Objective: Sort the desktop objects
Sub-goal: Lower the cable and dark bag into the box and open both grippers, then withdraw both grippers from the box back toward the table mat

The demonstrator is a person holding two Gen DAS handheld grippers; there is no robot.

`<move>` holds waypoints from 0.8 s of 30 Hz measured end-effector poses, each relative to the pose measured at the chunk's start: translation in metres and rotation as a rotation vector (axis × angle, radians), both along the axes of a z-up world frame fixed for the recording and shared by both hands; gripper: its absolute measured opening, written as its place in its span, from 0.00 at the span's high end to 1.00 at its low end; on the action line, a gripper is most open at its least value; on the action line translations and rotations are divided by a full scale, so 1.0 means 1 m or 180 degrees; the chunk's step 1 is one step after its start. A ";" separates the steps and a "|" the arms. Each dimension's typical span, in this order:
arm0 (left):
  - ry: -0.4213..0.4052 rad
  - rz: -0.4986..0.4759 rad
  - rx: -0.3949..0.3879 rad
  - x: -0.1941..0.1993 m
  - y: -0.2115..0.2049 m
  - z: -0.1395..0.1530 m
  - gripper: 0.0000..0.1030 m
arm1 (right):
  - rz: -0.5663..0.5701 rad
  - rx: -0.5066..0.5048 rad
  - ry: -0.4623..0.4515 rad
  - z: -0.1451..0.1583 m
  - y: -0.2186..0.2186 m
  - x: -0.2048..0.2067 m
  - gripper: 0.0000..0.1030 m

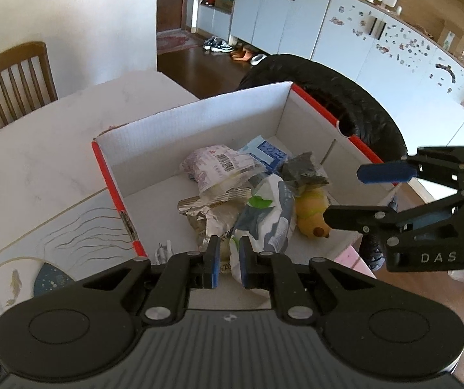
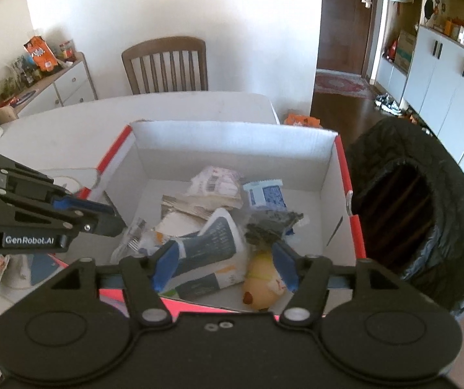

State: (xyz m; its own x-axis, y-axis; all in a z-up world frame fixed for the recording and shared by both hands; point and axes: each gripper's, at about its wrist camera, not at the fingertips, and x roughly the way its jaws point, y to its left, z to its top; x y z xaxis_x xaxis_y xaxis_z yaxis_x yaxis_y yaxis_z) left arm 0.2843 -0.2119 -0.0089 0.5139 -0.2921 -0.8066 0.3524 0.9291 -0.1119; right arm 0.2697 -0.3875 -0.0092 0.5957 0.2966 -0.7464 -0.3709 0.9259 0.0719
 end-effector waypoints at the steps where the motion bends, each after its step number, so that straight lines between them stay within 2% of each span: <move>1: -0.0024 -0.0004 0.0026 -0.003 0.000 0.001 0.90 | 0.0008 -0.0007 -0.0024 0.002 0.002 -0.003 0.36; 13: -0.0204 -0.0047 0.0041 -0.037 0.020 0.015 0.90 | -0.0053 0.0014 -0.0167 0.014 0.021 -0.033 0.28; 16: -0.0240 -0.0038 0.0043 -0.046 0.027 0.017 0.89 | -0.0084 0.0014 -0.0229 0.016 0.027 -0.044 0.19; 24: -0.0292 -0.0068 -0.0018 -0.073 0.053 0.018 0.82 | -0.0148 0.0081 -0.0261 0.015 0.051 -0.072 0.17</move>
State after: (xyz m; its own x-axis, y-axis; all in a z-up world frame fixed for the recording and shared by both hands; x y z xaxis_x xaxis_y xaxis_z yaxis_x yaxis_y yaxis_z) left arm 0.2111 -0.1593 0.0095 0.5791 -0.3081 -0.7548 0.3813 0.9207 -0.0833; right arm 0.1980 -0.3365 0.0057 0.6680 0.2854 -0.6872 -0.3331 0.9405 0.0668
